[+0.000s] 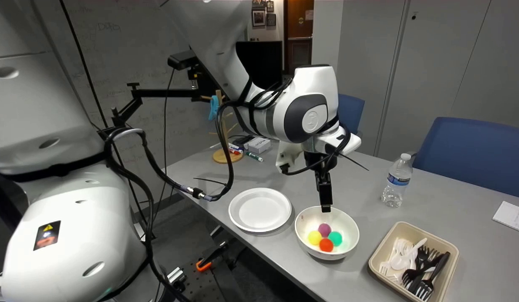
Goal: Move the green and purple objects from the bowl to the plate respectively
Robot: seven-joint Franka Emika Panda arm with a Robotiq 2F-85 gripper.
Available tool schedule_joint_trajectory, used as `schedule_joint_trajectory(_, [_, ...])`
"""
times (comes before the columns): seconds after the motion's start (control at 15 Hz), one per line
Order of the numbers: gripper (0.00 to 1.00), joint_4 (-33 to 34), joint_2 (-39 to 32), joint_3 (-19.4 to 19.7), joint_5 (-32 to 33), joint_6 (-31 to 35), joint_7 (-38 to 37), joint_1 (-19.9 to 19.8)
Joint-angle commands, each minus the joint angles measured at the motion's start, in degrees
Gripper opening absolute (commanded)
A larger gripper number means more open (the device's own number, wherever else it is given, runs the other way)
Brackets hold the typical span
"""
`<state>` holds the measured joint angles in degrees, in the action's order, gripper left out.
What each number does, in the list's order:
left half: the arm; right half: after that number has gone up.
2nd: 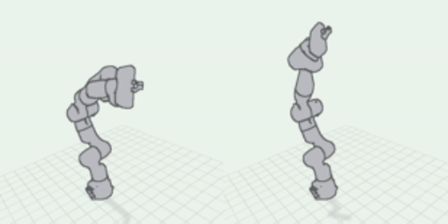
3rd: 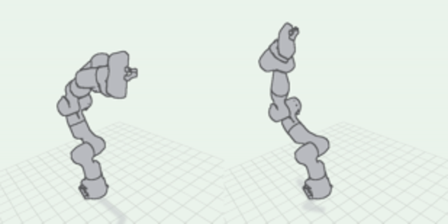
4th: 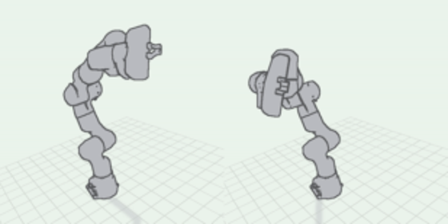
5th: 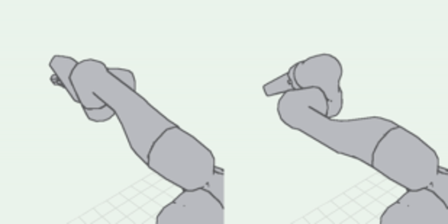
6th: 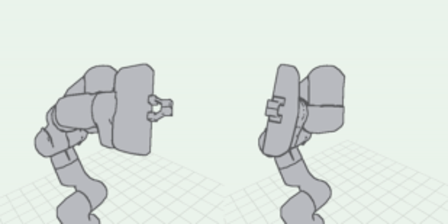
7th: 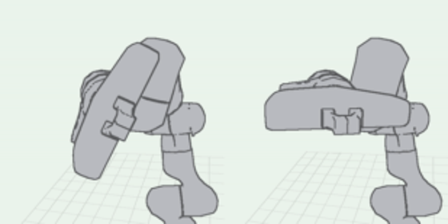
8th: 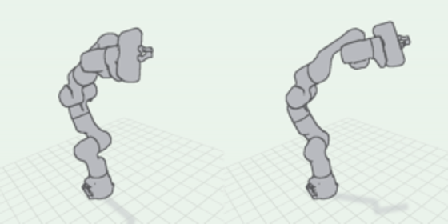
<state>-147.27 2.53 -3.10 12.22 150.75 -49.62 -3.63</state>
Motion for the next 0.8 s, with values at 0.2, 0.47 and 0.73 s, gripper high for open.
schedule_joint_trajectory(0.2, [1.00,0.0,0.0,0.8,-0.2,-0.1,0.1,0.8])
schedule_joint_trajectory(0.47, [1.00,0.3,-4.3,1.5,1.0,3.3,-1.1,0.2])
schedule_joint_trajectory(0.73, [1.00,0.6,-10.1,4.1,0.3,8.4,-0.4,0.7])
